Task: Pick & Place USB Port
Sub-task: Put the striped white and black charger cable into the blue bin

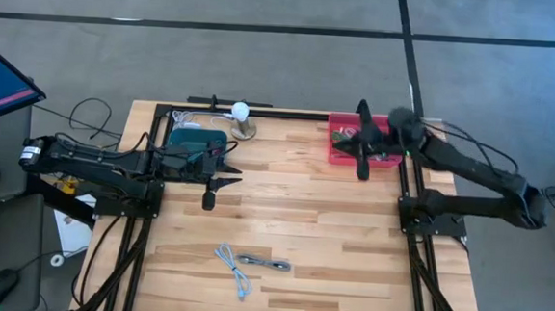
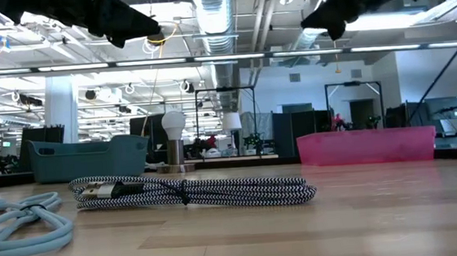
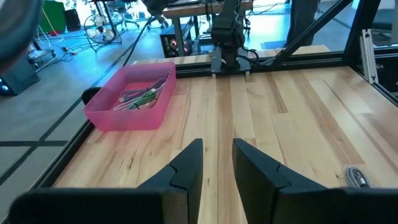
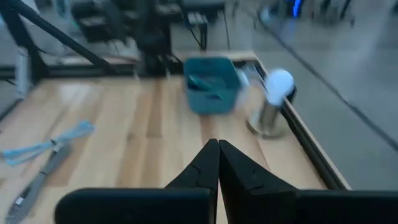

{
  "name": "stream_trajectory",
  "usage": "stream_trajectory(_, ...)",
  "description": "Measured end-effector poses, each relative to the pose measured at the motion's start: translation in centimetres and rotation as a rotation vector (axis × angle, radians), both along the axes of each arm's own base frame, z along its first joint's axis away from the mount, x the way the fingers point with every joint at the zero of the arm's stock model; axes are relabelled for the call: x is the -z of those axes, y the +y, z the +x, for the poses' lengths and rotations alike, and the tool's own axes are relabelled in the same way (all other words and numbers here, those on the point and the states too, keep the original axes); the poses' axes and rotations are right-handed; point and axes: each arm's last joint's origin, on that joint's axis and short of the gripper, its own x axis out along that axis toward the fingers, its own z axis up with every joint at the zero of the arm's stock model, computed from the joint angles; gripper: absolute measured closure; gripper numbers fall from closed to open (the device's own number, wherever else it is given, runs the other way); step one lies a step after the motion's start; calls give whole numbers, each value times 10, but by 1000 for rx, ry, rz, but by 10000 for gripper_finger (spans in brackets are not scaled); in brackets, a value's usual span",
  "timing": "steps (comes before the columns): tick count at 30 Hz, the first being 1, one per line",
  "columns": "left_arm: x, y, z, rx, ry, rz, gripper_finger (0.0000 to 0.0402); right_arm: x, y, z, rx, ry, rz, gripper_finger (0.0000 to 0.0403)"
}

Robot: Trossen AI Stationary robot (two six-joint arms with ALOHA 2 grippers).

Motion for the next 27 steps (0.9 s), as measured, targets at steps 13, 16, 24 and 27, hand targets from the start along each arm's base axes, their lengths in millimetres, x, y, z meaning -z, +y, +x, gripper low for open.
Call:
stream_trajectory(13, 0, 0, 0, -1, -3, -15, 314, 48, 54, -27, -184, -348, 29, 403)
stream_trajectory(16, -3, 0, 0, -1, -36, -16, 314, 48, 63, -25, -240, -350, 26, 403)
stream_trajectory(24, 1, -4, 8, 54, -19, -50, 314, 49, 83, -22, -370, -342, 3, 403)
stream_trajectory(27, 9, -9, 17, 118, 32, -12, 315, 51, 86, -22, -384, -322, -21, 403)
